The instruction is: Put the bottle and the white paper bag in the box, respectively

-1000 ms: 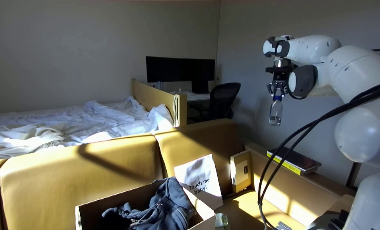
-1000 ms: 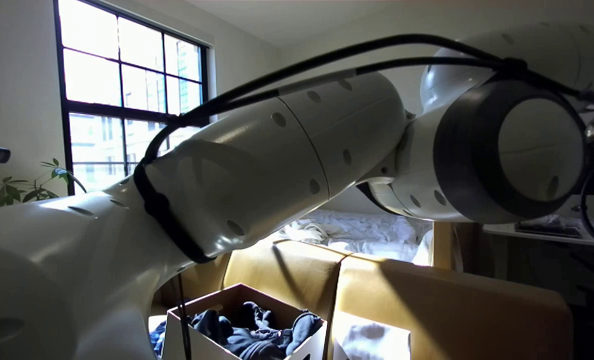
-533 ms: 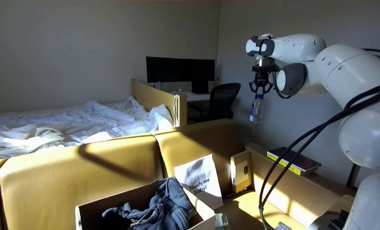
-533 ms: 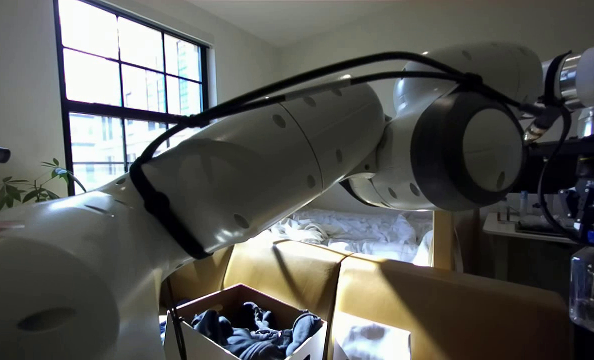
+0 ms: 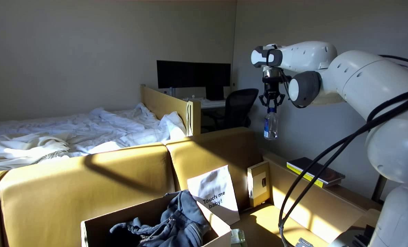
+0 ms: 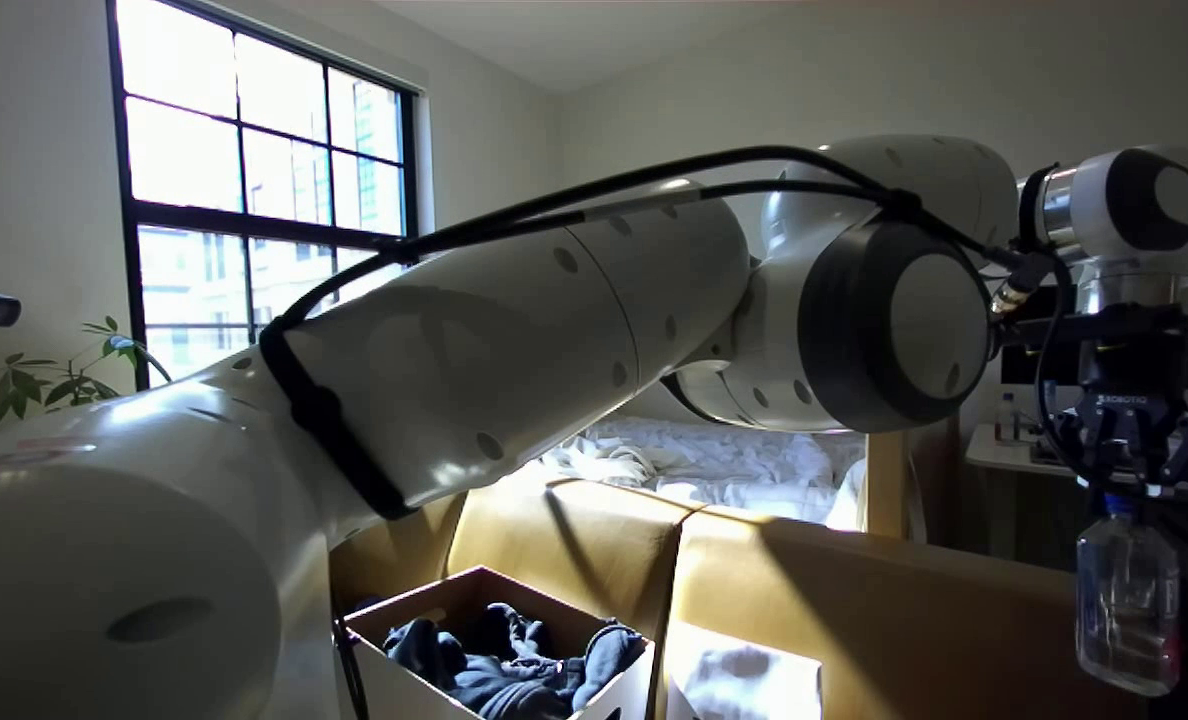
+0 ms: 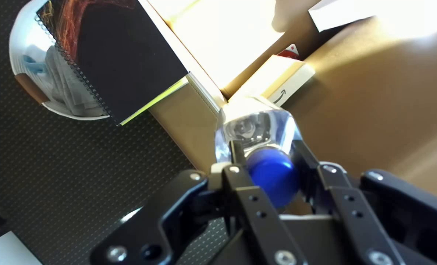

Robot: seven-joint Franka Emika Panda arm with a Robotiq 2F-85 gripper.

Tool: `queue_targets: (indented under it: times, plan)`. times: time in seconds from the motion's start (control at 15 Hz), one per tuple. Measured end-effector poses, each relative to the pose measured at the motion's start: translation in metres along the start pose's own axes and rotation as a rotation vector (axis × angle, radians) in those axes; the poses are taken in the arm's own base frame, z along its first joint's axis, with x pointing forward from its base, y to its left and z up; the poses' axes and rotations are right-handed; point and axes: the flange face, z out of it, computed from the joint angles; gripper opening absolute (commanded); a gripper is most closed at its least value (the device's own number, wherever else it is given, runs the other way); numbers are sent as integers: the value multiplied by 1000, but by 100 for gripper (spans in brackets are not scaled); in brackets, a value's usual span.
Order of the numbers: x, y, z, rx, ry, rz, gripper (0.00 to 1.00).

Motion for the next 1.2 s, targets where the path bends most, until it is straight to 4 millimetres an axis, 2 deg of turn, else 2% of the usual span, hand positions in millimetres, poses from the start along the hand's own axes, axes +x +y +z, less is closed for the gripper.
queue_targets:
  times: [0.8, 0.87, 1.2]
  plan:
    - [0, 2, -2, 1, 3, 2, 35]
    - [0, 2, -2, 1, 3, 2, 10]
    - [-1, -1, -2, 2, 5, -7, 10]
